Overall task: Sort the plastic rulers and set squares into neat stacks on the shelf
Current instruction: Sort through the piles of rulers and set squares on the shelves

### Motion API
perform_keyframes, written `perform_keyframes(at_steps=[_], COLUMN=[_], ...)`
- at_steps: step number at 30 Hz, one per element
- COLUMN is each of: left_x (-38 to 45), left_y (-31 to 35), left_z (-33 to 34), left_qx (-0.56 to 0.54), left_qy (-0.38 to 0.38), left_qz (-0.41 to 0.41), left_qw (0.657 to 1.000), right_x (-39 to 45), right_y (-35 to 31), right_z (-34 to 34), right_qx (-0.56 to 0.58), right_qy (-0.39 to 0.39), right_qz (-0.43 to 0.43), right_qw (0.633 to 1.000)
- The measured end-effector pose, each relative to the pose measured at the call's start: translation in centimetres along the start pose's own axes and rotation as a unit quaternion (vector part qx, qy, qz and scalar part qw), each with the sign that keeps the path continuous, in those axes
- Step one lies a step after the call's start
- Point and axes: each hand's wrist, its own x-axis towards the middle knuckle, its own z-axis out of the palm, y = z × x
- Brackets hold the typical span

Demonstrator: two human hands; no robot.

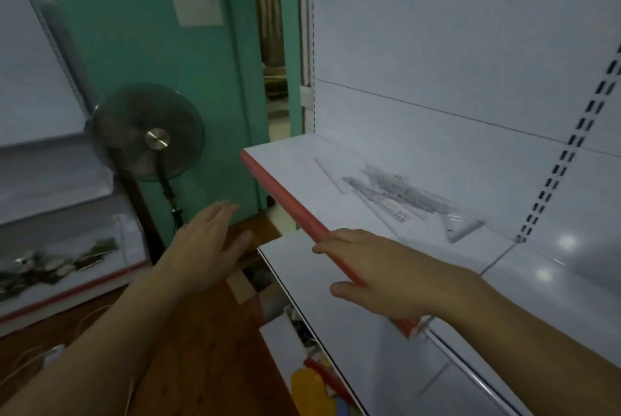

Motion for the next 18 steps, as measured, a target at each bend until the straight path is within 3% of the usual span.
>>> perform_keyframes(at_steps=[11, 18], left_x=[14.6, 26.3], left_y=[-2.7, 2.3], left_z=[1.6, 7.7], left_qx=[-0.035, -0.058], left_qy=[-0.007, -0.036], left_qz=[0.010, 0.147], left_qw=[0.999, 0.987], right_x=[13.1, 11.1], right_y=[8.9, 16.2], right_z=[-1.9, -1.2], right_qx=[0.011, 0.040], right_qy=[0.010, 0.047], right_qz=[-0.001, 0.139], right_qw=[1.000, 0.988])
